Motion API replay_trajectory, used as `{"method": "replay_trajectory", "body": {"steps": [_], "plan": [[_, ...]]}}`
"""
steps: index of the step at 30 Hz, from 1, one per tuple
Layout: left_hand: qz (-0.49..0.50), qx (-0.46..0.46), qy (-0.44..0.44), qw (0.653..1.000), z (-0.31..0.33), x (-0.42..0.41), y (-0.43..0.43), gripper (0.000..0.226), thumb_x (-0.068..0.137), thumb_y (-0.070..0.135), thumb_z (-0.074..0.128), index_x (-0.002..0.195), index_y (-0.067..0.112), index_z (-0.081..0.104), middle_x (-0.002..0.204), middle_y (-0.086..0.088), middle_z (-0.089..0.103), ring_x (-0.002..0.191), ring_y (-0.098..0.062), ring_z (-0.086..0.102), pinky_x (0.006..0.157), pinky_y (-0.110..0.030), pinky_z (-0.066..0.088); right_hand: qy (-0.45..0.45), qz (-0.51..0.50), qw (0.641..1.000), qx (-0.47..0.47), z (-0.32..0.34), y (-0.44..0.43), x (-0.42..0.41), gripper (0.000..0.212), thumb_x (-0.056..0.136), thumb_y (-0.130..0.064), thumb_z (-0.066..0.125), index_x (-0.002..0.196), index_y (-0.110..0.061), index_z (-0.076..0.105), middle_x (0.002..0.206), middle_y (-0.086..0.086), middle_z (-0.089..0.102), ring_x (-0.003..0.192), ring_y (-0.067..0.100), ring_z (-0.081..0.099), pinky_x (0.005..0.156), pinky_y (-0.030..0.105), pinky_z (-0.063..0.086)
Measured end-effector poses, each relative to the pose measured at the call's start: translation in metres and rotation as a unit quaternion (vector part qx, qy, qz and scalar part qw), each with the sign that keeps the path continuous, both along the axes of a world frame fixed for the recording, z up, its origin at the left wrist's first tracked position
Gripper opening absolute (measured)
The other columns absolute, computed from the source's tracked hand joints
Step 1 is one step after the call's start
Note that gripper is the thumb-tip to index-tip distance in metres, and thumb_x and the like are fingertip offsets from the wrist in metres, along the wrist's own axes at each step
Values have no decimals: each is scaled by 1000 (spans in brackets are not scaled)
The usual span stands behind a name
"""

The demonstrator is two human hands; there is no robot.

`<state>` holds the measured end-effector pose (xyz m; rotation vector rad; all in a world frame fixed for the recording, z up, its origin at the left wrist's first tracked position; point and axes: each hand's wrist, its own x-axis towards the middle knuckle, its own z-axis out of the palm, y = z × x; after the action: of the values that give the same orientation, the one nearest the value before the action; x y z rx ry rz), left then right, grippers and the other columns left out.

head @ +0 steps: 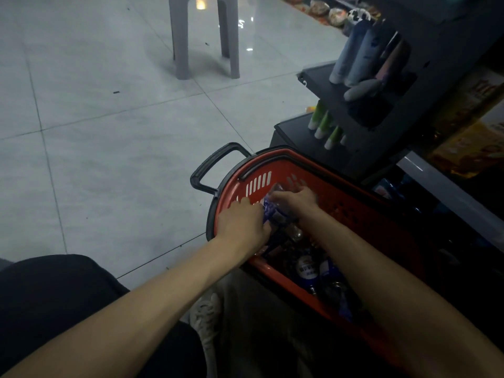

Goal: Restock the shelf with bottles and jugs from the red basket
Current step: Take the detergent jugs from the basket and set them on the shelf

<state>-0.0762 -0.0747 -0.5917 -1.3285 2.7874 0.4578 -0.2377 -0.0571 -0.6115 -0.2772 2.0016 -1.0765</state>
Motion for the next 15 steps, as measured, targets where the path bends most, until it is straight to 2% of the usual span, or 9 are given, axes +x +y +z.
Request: {"method": "replay_trajectory", "body": {"steps": [1,3,4,6,9,10,12,13,15], "plan": [[3,4,4,1000,3,-2,1,34,99,47,54,110,17,66,113,-8,67,98,-29,65,76,-37,49,3,-17,1000,-9,0,9,-2,62,70,-13,87,121,-8,53,96,10,65,65,13,62,40,21,47],[-3,18,16,1000,8,-5,6,33,98,46,54,86,17,63,89,-5,69,78,-26,64,69,-34,50,33,-54,998,-20,2,26,-6,76,65,-20,90,130,-8,52,113,13,67,85,22,68,53,25,52],[-6,30,25,999,10,-7,9,36,98,48,54,83,17,62,80,-2,66,74,-25,63,68,-34,52,42,-75,996,-33,5,34,-9,74,64,-20,90,127,-8,53,113,12,66,91,25,69,59,27,54],[4,82,45,996,12,-12,13,40,98,54,53,85,18,63,73,2,62,75,-23,65,69,-35,54,36,-123,989,-69,13,47,-22,60,65,-15,90,115,-5,58,102,12,70,83,27,71,60,32,58],[41,245,105,963,17,-23,23,56,103,66,38,85,20,64,74,2,62,80,-24,64,74,-34,47,53,-157,979,-119,38,70,-46,74,57,-19,93,124,-4,65,107,16,73,78,28,73,52,30,57],[56,314,139,938,18,-28,27,66,103,70,31,89,18,69,83,-4,69,83,-24,65,78,-35,49,65,-156,976,-137,49,78,-52,81,55,-20,94,129,-8,62,112,15,71,83,29,74,52,30,57],[102,457,211,858,20,-40,33,83,98,79,27,116,12,73,111,-15,75,92,-24,69,90,-36,55,84,-149,972,-163,74,95,-61,85,62,-18,92,138,-14,54,118,9,67,91,28,72,51,28,57],[129,529,238,804,22,-45,35,90,93,84,31,127,10,68,117,-17,74,92,-25,72,87,-37,59,96,-148,967,-181,87,105,-63,84,66,-16,91,140,-16,52,120,7,65,94,26,71,51,27,58],[171,661,256,685,30,-60,42,109,79,93,46,135,1,60,121,-22,73,95,-30,76,80,-38,62,130,-145,954,-229,108,122,-63,84,69,-14,89,143,-20,51,124,4,63,98,22,68,54,26,58]]}}
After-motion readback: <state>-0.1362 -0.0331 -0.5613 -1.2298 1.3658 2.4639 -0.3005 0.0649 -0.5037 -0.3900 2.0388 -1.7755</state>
